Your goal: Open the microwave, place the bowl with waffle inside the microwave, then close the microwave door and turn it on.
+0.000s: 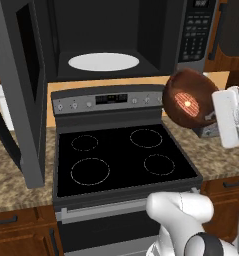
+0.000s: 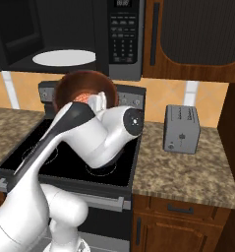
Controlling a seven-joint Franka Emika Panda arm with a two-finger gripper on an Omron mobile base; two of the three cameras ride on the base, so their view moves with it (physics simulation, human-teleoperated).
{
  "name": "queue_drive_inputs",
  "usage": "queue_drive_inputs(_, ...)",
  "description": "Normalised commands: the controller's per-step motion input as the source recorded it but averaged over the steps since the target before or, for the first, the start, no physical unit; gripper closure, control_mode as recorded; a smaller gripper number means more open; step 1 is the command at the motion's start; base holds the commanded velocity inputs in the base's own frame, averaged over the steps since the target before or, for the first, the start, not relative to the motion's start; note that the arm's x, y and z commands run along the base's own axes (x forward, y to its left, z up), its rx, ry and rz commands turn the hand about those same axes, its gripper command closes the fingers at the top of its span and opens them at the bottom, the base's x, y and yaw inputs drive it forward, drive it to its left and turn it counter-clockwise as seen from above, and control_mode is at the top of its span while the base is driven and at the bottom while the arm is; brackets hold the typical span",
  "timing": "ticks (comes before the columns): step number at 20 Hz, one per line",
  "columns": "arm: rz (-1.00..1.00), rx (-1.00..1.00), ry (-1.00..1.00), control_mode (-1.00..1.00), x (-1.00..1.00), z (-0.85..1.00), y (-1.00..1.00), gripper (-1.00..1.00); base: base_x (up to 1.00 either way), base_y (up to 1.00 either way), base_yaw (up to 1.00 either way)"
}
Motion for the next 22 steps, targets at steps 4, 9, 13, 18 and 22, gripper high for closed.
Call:
queue_drive_inputs(4, 0.14, -0.02, 0.00, -1.00, 0.05, 0.57, 0.76, 1.00, 0.00, 0.00, 0.00)
queue_drive_inputs(9, 0.11, 0.00, -0.01, -1.00, 0.24, 0.44, 0.65, 1.00, 0.00, 0.00, 0.00)
queue_drive_inputs(13, 0.07, 0.00, -0.01, -1.00, 0.38, 0.45, 0.60, 1.00, 0.00, 0.00, 0.00)
queue_drive_inputs(18, -0.03, 0.00, 0.09, -1.00, 0.62, 0.28, 0.41, 1.00, 0.00, 0.00, 0.00)
queue_drive_inputs(22, -0.04, 0.00, 0.06, -1.00, 0.56, 0.12, 0.59, 1.00, 0.00, 0.00, 0.00)
